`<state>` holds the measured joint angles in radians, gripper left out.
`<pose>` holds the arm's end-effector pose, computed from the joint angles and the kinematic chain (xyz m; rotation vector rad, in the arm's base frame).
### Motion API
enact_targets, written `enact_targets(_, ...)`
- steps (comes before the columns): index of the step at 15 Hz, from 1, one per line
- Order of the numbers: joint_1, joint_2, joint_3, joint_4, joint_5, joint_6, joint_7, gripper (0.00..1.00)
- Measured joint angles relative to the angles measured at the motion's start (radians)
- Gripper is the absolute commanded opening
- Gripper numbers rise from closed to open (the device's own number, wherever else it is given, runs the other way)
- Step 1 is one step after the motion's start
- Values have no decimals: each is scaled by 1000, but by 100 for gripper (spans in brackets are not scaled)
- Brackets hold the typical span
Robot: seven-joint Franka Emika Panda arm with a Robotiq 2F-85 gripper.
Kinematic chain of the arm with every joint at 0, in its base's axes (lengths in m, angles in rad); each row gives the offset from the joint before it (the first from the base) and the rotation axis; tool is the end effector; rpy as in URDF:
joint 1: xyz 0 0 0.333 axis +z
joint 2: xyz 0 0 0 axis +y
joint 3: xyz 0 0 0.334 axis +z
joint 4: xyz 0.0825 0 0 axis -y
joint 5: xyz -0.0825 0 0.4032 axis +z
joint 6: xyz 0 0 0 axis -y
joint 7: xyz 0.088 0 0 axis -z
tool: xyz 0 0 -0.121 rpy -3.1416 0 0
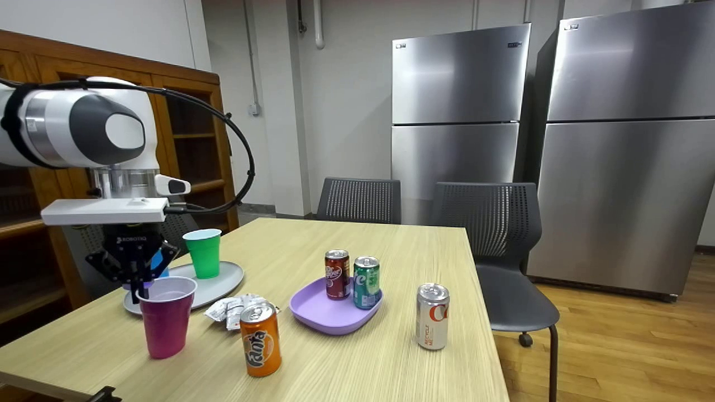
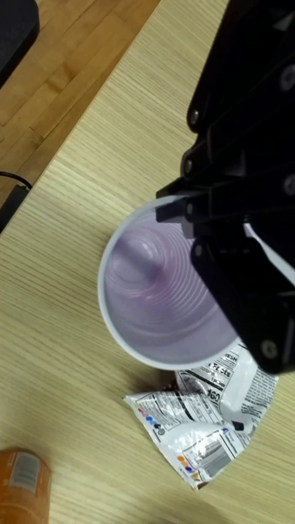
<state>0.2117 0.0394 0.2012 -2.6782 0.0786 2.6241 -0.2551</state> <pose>0.3785 0.1654 0.2015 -2.9643 -0.9139 0.1491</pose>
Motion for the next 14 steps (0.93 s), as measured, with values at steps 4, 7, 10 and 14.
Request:
enact_targets(4,4,-33,6,0,-2,0,0,1)
enact_targets(7,13,-75,12,-1,-7,-3,0,1)
enact_targets(10,27,-113,15,0,-15,-3,0,1)
enact_targets(14,40,-126,24,22,-52,-3,3,1)
